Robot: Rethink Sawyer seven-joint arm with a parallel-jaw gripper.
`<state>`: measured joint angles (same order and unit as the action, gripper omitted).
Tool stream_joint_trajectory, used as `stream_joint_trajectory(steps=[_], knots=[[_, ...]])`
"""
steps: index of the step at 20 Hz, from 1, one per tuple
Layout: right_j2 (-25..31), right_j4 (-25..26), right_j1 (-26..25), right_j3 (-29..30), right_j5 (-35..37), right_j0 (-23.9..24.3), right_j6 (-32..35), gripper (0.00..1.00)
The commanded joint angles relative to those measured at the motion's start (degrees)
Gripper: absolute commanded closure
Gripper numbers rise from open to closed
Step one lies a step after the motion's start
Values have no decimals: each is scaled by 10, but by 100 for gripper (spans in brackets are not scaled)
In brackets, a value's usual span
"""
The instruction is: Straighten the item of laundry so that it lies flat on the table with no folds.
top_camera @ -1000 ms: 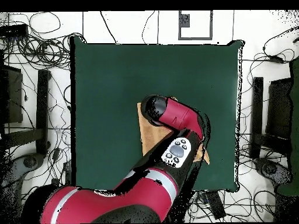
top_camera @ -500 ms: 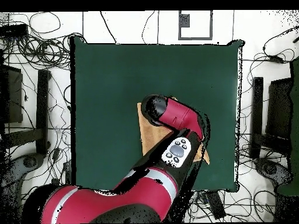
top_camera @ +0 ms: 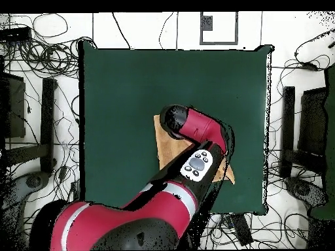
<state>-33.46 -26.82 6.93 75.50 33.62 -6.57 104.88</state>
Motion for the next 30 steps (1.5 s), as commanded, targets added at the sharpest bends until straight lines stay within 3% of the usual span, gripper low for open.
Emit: stream_joint_trajectory(steps=[1, 9, 30], knots=[[20, -44, -34, -51, 56, -13, 223, 0], [17, -45, -48, -76, 66, -9, 232, 0], [44, -36, 40, -13, 78, -8, 221, 0]])
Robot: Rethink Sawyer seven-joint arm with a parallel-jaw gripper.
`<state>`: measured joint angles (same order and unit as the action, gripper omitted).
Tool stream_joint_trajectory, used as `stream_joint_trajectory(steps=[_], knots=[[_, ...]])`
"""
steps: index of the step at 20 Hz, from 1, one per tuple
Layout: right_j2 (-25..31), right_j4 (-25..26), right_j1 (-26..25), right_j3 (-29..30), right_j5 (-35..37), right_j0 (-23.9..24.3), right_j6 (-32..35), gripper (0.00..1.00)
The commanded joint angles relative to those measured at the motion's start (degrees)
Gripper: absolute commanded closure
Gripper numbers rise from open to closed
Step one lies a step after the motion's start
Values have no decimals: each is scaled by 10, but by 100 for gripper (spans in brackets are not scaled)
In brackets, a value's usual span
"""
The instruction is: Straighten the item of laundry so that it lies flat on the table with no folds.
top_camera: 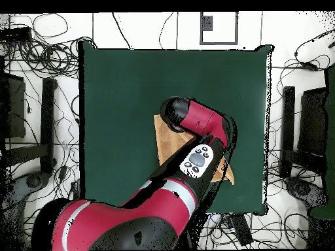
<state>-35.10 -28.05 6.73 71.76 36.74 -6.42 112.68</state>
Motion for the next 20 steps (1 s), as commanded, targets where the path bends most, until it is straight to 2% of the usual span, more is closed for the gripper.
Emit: stream_joint_trajectory(steps=[1, 6, 11, 17, 20], knots=[[61, -23, 47, 30, 46, -10, 142, 0], [57, -14, 87, 67, 53, -20, 137, 0], [65, -7, 102, 109, 19, -24, 132, 0], [73, -8, 72, 94, -4, -23, 144, 0], [66, -8, 53, 62, 9, -16, 149, 0]])
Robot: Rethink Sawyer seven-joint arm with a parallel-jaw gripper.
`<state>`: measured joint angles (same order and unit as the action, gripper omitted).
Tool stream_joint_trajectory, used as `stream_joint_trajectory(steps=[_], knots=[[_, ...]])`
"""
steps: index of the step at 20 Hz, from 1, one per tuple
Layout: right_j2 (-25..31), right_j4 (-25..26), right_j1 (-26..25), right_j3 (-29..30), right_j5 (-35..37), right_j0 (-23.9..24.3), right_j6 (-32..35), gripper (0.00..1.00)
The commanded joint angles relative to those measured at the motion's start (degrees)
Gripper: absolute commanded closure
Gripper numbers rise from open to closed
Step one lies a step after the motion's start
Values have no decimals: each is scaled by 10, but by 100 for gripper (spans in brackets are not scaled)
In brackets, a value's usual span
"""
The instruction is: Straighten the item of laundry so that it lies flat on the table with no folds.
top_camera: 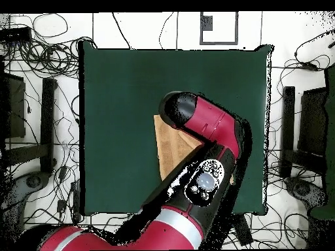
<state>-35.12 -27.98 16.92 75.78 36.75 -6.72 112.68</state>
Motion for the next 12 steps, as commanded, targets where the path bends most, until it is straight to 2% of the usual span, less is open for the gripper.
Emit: stream_joint_trajectory(steps=[1, 3, 12], knots=[[66, -9, -51, 21, 6, -12, 149, 0], [63, -12, -78, -14, 14, -14, 162, 0], [60, -19, -92, -26, 11, -21, 171, 0]])
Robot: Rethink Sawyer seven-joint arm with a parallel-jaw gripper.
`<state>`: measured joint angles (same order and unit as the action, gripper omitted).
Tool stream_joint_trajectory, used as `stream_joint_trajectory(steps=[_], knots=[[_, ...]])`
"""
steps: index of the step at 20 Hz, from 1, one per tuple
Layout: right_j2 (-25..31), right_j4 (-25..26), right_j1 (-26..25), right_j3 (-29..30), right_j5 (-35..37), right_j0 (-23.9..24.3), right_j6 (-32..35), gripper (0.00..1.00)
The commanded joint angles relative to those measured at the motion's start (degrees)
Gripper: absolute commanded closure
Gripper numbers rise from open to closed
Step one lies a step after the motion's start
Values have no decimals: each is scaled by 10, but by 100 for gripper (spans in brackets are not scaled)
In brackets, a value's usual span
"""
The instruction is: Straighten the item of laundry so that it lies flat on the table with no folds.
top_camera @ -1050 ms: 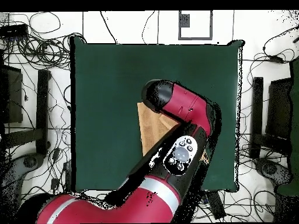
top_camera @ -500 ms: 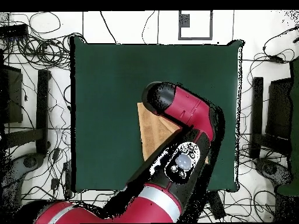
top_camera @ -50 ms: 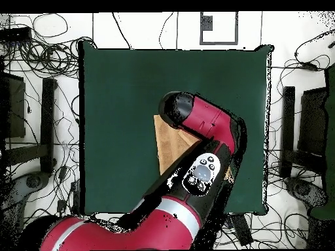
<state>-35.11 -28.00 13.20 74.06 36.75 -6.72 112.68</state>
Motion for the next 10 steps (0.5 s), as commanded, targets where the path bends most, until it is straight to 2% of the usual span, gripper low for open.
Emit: stream_joint_trajectory(steps=[1, 10], knots=[[60, -19, -54, -8, 11, -21, 171, 0], [57, -20, -50, -5, 18, -19, 165, 0]])
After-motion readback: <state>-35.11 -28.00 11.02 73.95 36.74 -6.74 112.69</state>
